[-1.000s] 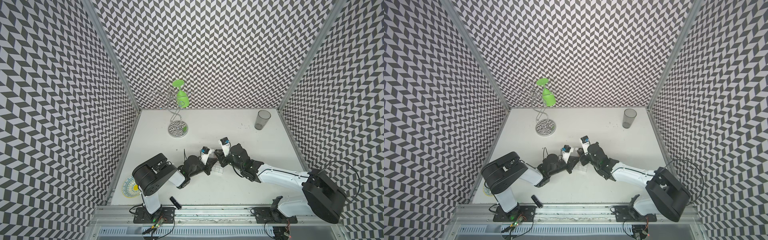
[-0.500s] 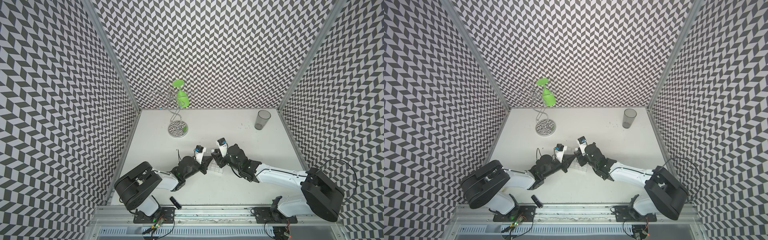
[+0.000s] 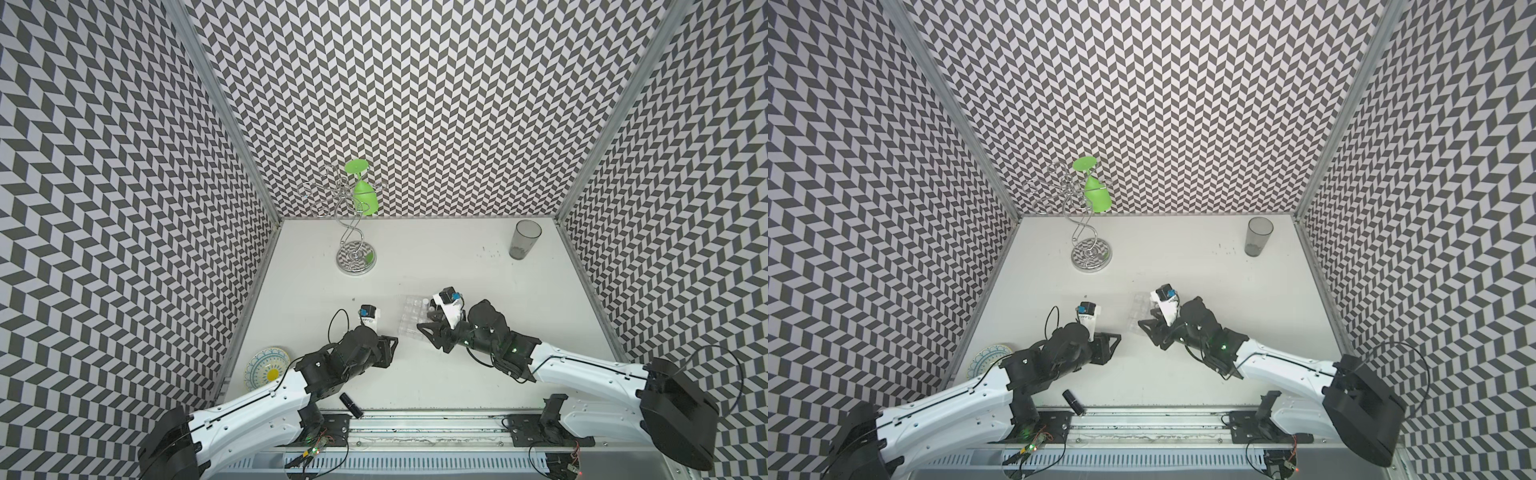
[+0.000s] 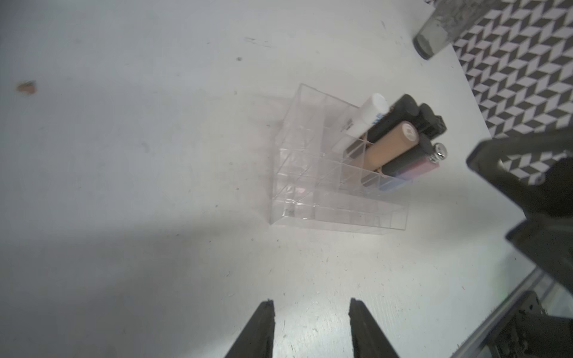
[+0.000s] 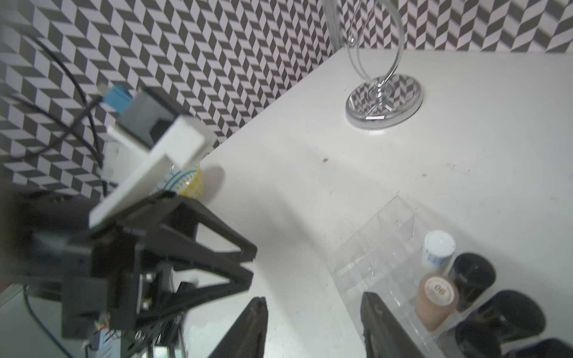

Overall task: Arrange the lipsticks in the organizer
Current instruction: Adjust the lipstick in the storage box, then pick up the lipstick at the center of the board.

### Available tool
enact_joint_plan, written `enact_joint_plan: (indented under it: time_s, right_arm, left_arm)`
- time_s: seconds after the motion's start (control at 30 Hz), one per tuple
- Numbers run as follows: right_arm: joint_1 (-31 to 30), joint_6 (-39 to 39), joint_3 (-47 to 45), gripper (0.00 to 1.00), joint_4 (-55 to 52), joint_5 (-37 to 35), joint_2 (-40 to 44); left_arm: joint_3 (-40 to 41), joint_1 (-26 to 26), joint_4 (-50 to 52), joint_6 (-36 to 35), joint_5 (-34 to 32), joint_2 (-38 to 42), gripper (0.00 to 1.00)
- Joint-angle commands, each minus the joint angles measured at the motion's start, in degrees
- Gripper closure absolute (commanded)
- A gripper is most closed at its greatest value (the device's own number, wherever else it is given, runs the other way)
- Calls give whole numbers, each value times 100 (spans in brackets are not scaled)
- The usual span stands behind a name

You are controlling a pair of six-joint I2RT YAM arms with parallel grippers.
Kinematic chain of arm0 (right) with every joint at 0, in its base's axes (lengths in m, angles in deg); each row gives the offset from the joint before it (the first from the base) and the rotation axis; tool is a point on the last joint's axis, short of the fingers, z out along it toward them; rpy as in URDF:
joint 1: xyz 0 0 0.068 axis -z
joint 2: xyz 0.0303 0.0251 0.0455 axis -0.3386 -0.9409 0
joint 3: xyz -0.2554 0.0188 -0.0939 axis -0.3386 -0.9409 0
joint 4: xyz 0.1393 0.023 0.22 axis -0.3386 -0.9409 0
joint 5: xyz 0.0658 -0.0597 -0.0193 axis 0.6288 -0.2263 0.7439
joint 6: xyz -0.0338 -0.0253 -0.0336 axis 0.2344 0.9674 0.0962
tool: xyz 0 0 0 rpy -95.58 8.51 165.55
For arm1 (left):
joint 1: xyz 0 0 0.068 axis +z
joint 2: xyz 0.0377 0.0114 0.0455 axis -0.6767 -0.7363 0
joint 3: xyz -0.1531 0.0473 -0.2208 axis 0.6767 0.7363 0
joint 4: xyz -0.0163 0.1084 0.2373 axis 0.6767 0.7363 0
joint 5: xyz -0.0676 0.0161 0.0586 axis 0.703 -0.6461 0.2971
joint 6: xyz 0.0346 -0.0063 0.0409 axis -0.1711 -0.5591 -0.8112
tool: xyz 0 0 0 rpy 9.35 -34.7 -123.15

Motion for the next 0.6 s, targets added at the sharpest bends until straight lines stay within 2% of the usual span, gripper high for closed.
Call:
enact_joint_plan:
  time_s: [0.0, 0.13, 0.27, 0.47, 0.57]
  right_arm:
    - [-30, -26, -266, 47, 359, 386, 408]
    - [-30, -1, -525, 46, 485, 483, 870]
    - [-30, 8, -649, 45, 650, 771, 1122]
    - [-30, 26, -732, 45, 740, 905, 1225]
    - [-30, -20, -735, 45, 753, 1009, 1243]
  left_arm:
    - [-196, -258, 1650, 1070, 49, -169, 55]
    - [-208, -606, 2228, 1864, -74, -176, 55]
    - [-791, -1313, 3269, 2843, -693, -325, 53]
    - [-1088, -1477, 4197, 3486, -607, -1014, 48]
    - [-1277, -1514, 4874, 3786, -747, -1033, 45]
